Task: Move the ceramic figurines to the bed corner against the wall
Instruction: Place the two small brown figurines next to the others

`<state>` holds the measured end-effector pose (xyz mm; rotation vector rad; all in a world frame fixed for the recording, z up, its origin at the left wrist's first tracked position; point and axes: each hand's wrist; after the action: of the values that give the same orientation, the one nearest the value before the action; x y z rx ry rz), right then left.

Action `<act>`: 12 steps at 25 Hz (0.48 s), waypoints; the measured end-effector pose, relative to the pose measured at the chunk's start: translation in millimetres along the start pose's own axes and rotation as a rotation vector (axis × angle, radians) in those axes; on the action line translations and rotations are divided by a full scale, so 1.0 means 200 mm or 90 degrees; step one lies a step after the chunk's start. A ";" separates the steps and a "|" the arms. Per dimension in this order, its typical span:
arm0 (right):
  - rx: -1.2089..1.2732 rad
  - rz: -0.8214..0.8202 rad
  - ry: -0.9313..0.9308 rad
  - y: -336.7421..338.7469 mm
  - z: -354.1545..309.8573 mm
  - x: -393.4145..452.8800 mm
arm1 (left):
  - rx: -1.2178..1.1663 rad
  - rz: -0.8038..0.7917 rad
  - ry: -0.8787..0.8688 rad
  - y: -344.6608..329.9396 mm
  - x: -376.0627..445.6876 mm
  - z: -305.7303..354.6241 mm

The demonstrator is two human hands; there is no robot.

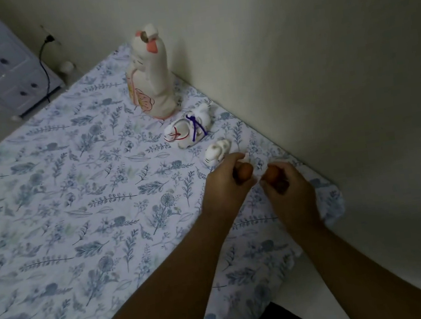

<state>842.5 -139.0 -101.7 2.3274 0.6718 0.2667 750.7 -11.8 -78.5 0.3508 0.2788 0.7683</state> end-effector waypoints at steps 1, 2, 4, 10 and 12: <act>-0.004 -0.002 -0.001 0.00 0.00 0.00 | -0.010 0.008 0.005 0.00 0.00 -0.01; -0.011 -0.006 -0.008 0.01 0.00 0.00 | -0.017 0.018 0.008 -0.01 -0.01 -0.02; -0.033 -0.015 -0.022 0.02 -0.01 -0.01 | -0.020 0.031 0.011 -0.01 -0.03 -0.02; -0.045 -0.040 -0.016 0.05 -0.01 -0.12 | 0.026 0.004 -0.042 -0.02 -0.05 -0.04; -0.051 -0.046 0.000 0.05 -0.02 -0.14 | 0.033 0.006 -0.049 -0.02 -0.04 -0.04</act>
<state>821.9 -158.6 -91.6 2.2221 0.7301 0.2569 744.5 -19.4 -85.6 0.4295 0.2249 0.7556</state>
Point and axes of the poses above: each hand's wrist, its own x-axis towards the middle knuckle, its own y-axis out of the back of the hand, z = x × y, and after that the axes turned 5 degrees about -x, right-handed
